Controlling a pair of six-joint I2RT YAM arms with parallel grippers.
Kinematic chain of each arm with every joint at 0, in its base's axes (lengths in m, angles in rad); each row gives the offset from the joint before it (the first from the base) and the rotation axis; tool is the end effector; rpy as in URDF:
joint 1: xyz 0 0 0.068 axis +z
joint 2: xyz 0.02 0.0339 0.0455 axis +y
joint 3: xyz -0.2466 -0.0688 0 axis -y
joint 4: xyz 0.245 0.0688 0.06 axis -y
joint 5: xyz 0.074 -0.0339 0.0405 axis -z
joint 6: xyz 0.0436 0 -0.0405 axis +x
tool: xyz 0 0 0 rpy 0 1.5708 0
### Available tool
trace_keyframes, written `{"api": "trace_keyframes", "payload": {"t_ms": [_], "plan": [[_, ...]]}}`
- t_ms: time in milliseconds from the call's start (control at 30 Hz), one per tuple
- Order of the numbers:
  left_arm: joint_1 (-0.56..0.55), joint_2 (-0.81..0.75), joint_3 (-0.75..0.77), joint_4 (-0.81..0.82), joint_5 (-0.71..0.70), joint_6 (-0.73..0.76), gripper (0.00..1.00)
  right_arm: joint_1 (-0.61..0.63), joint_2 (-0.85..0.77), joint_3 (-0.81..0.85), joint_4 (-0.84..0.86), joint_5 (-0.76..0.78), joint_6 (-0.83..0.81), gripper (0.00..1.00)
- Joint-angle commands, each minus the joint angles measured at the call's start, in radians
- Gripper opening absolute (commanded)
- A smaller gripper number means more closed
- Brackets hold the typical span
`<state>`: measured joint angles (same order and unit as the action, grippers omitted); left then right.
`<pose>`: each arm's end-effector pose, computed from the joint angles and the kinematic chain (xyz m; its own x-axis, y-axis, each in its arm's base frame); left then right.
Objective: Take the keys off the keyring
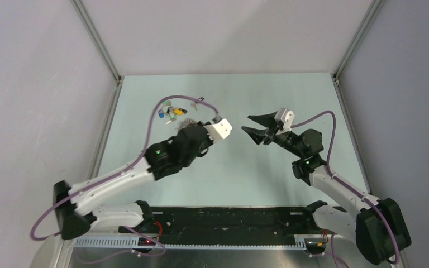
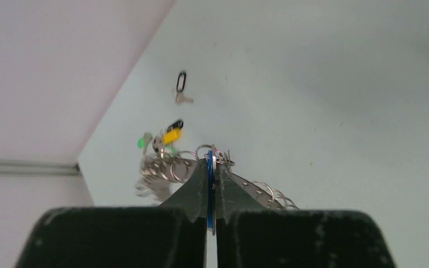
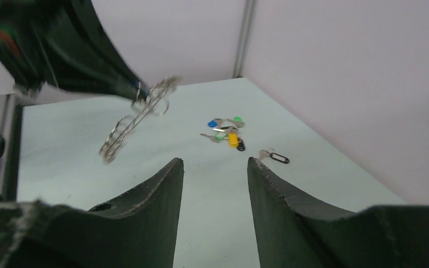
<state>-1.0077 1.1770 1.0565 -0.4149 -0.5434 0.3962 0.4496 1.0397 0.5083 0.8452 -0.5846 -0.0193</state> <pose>0.1640 -0.2176 0.3145 -0.0635 0.7194 -0.6916 0.5538 0.6019 0.5753 0.2072 0.1267 0.2878 0.2941 0.1240 -0.9477 -0.8297 0.5254 -0.1887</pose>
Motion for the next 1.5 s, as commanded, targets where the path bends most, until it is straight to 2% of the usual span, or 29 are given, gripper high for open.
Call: {"api": "trace_keyframes", "payload": {"t_ms": [0, 133, 233, 433, 833, 933, 1167, 1467], "plan": [[-0.004, -0.172, -0.078, 0.266, 0.185, 0.043, 0.00, -0.001, 0.038, -0.002, 0.087, -0.187, 0.010, 0.50], [-0.006, -0.229, -0.108, 0.295, 0.223, 0.041, 0.00, 0.005, 0.084, -0.002, 0.193, -0.271, 0.068, 0.48], [-0.013, -0.240, -0.104, 0.300, 0.195, 0.047, 0.00, 0.013, 0.118, -0.002, 0.316, -0.311, 0.114, 0.39], [-0.014, -0.282, -0.127, 0.337, 0.192, 0.047, 0.00, 0.078, 0.163, 0.011, 0.458, -0.319, 0.162, 0.30], [-0.014, -0.314, -0.129, 0.337, 0.207, 0.037, 0.00, 0.160, 0.251, 0.104, 0.514, -0.292, 0.189, 0.24], [-0.014, -0.293, -0.112, 0.334, 0.173, 0.031, 0.00, 0.181, 0.258, 0.121, 0.498, -0.269, 0.181, 0.24], [-0.014, -0.292, -0.113, 0.331, 0.198, 0.023, 0.00, 0.193, 0.298, 0.125, 0.515, -0.195, 0.155, 0.23], [-0.014, -0.291, -0.115, 0.332, 0.195, 0.024, 0.00, 0.202, 0.275, 0.139, 0.509, -0.199, 0.172, 0.23]]}}
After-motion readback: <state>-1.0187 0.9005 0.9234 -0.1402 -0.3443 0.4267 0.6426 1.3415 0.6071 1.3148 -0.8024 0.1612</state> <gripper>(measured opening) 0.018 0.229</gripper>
